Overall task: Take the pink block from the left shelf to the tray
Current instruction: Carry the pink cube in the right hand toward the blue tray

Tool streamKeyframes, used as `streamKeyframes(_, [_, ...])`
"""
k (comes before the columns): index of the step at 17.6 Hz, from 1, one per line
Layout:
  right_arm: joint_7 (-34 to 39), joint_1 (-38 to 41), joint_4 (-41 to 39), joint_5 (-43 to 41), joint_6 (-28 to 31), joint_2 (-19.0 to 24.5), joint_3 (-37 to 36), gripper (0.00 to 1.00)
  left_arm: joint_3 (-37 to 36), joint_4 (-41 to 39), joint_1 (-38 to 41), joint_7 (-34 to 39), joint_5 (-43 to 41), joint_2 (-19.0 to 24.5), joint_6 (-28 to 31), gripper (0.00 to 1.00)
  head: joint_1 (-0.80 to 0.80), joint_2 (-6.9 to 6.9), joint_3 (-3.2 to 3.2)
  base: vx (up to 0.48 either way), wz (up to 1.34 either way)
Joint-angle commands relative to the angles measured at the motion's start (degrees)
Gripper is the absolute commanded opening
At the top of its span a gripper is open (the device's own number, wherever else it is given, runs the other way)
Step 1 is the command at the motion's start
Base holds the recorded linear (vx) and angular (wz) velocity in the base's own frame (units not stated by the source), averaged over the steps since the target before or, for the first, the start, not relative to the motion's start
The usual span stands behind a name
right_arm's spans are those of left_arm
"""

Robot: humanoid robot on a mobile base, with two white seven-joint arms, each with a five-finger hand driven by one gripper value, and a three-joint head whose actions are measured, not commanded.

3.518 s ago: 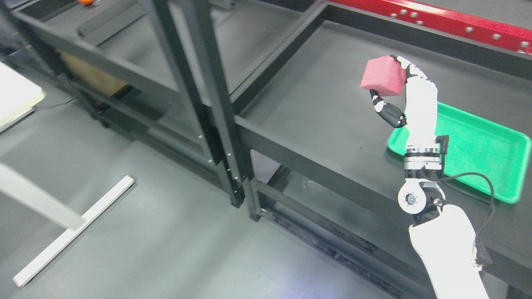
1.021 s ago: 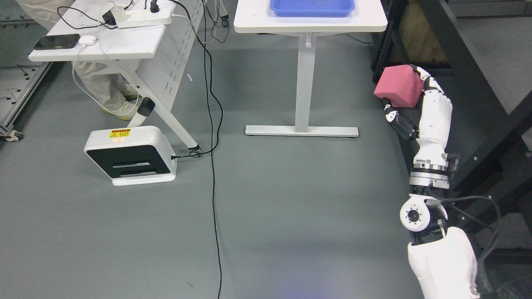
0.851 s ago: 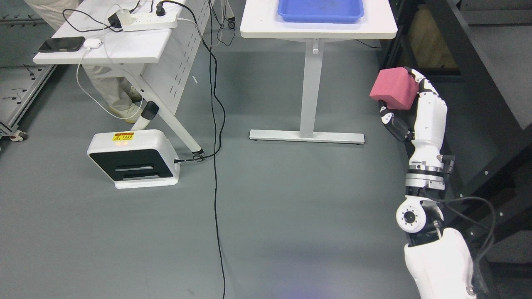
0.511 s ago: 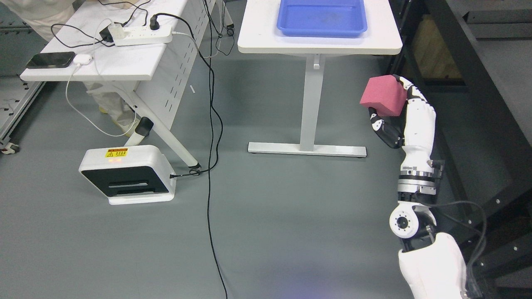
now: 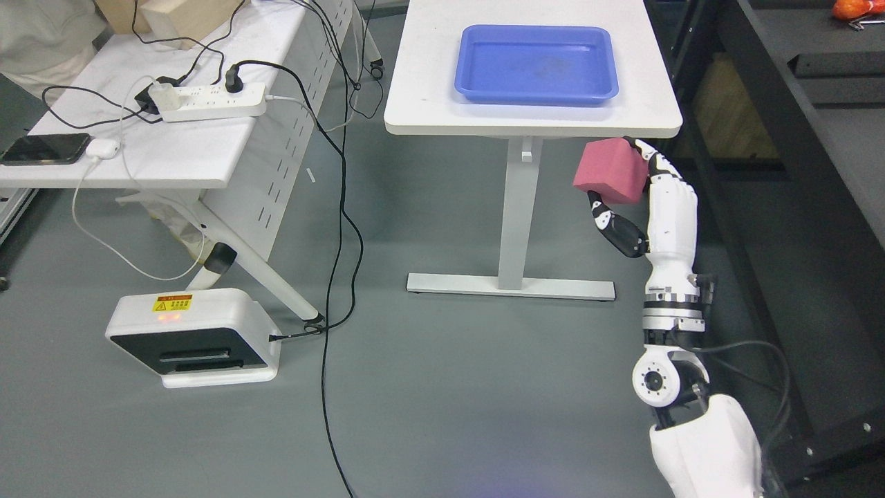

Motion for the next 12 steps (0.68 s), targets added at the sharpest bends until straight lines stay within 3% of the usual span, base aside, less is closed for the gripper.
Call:
streamKeyframes(1, [0.0,0.2,-0.5,0.0,-0.2,-0.7,2.9,0.04,0.0,-1.0,0.0,0.0,0.0,1.0,0.0,1.00,0.00,0.00,0.00,0.290,0.06])
streamKeyframes(6, [0.0,0.6,-0.6,1.0,-0.4,-0.7,3.4,0.04,0.0,-1.0,0.0,0.0,0.0,1.0,0.0,1.00,0.00,0.00,0.00,0.285,0.03])
streamKeyframes(12, [0.0,0.3,-0.5,10.9,0.2,-0.7,6.4,0.04,0.0,-1.0,0.0,0.0,0.0,1.0,0.0,1.00,0.00,0.00,0.00,0.290,-0.01])
